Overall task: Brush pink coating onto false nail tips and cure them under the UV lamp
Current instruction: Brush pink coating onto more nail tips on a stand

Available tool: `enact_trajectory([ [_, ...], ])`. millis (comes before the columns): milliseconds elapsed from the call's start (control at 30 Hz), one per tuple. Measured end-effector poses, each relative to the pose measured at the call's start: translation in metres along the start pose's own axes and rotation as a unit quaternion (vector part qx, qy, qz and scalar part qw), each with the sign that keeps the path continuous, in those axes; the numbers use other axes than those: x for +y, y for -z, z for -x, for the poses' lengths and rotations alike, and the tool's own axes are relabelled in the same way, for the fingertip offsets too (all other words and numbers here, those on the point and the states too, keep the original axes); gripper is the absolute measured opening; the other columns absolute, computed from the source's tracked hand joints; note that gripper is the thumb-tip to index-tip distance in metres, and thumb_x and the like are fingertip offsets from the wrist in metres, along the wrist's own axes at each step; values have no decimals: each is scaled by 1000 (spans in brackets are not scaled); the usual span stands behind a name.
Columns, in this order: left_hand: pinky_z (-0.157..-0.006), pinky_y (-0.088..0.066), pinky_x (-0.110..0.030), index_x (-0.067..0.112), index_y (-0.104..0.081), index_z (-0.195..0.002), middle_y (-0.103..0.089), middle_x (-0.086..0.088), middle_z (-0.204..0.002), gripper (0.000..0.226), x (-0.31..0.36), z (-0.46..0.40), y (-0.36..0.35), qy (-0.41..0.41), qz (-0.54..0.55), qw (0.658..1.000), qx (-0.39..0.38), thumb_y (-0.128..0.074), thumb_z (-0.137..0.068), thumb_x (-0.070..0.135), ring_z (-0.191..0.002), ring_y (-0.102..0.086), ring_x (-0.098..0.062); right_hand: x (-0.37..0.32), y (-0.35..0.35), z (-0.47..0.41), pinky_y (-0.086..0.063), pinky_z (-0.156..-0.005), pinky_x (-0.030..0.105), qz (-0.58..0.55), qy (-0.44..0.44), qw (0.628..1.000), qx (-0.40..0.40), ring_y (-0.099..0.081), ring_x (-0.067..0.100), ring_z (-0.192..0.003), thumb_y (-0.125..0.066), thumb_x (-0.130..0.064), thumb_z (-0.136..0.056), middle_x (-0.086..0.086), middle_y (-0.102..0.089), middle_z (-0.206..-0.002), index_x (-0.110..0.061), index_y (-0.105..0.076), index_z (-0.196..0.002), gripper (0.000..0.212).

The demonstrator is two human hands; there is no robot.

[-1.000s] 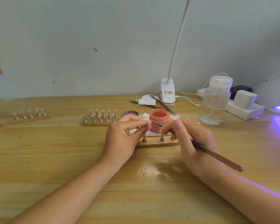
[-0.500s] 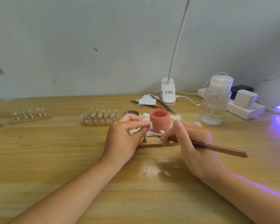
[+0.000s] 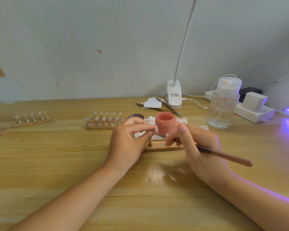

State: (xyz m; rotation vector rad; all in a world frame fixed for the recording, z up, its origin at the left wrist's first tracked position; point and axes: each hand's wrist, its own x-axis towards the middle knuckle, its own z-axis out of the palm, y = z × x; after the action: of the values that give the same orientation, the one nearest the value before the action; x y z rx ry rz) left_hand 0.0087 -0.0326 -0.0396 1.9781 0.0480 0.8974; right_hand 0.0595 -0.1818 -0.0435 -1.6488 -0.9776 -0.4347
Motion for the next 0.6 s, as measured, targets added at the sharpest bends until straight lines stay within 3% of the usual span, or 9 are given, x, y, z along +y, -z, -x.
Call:
enact_trajectory([
  [167, -73, -36, -1, 22, -70, -83, -59, 16, -80, 21, 0, 0, 0, -4, 0, 1000, -2, -73, -73, 4, -82, -53, 15, 0, 1, 0, -45, -66, 26, -1, 18, 1000, 10, -59, 6, -69, -36, -32, -92, -11, -63, -69, -12, -69, -71, 44],
  [333, -73, -35, 0, 22, -70, -82, -60, 15, -80, 20, 0, 0, 0, 2, 3, 1000, -2, -73, -73, 5, -82, -53, 14, -1, 1, 0, -41, -66, 20, -17, 10, 1000, 6, -55, 1, -65, -34, -33, -92, -9, -62, -64, -15, -66, -64, 46],
  [500, -73, -36, -1, 21, -70, -82, -62, 17, -79, 21, 0, 0, 0, -12, 11, 1000, -3, -73, -72, 2, -81, -55, 14, -2, 1, -1, -39, -65, 18, 14, 18, 1000, -9, -55, 0, -67, -35, -33, -92, -19, -58, -67, -20, -64, -69, 39],
  [600, -75, -37, -2, 19, -71, -80, -64, 19, -77, 17, 0, -1, 0, -12, 13, 1000, -6, -74, -72, 4, -80, -58, 12, -2, 1, 1, -40, -64, 23, -14, 17, 1000, -6, -53, 1, -60, -34, -32, -92, -10, -60, -58, -22, -61, -62, 42],
])
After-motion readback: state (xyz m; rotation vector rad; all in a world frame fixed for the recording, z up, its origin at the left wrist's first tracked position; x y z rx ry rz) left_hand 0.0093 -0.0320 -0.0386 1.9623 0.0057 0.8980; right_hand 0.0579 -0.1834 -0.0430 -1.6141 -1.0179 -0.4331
